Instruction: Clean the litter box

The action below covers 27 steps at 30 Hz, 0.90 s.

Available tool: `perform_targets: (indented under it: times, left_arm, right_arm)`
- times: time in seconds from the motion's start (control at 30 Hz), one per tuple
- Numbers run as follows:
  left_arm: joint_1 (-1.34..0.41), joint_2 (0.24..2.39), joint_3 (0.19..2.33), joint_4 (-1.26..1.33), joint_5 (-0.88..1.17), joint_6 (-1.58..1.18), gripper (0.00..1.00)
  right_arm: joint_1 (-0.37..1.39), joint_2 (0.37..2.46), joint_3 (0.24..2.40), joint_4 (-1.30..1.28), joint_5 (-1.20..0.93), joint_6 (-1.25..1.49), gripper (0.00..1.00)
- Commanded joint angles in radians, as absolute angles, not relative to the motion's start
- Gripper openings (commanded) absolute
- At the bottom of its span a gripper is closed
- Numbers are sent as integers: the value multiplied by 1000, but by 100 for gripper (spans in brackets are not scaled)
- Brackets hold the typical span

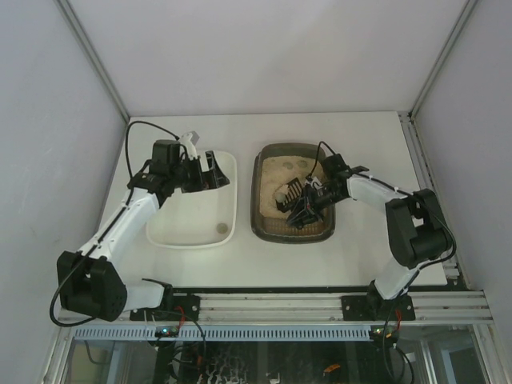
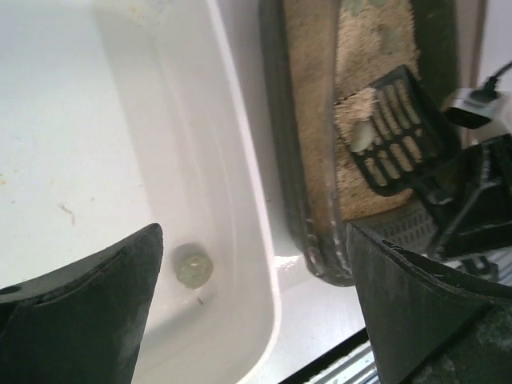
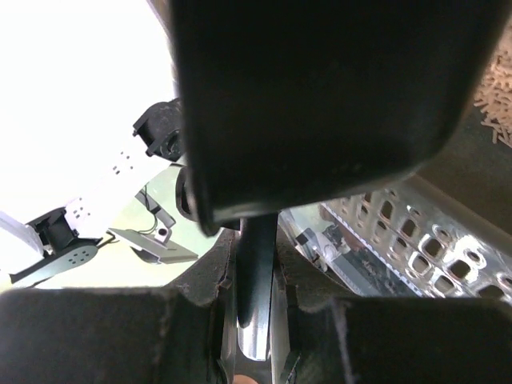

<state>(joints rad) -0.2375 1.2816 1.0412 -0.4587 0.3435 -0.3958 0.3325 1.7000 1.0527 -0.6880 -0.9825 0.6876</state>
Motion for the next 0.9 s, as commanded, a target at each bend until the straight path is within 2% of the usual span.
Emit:
perform_targets:
  times: [0.0,0.23,0.4,0.53,0.73,0.87]
  left_arm:
    - [-223,1225,1003,-484,292,-318,100]
    - [-193,1170,952,-506,263,-256,100]
    - [-182,1149,913,-498,235,-248,100]
    - [-177,1125,881,-482,214,-247,100]
    - [-177,1087,842,-460,198,-244,100]
    - [-176,1072,821,-443,187,-242,100]
  right_arm:
    - [319,1568,970,-559,-1005,665,0]
    - [320,1299,764,-171,-891,808,0]
    - [359,1152,642,-32,-721,783,0]
    - [363,1165,549,140,-734,790,0]
    - [365,1249,365,644,-779,965,0]
    - [388,1277,331,781,-800,963,0]
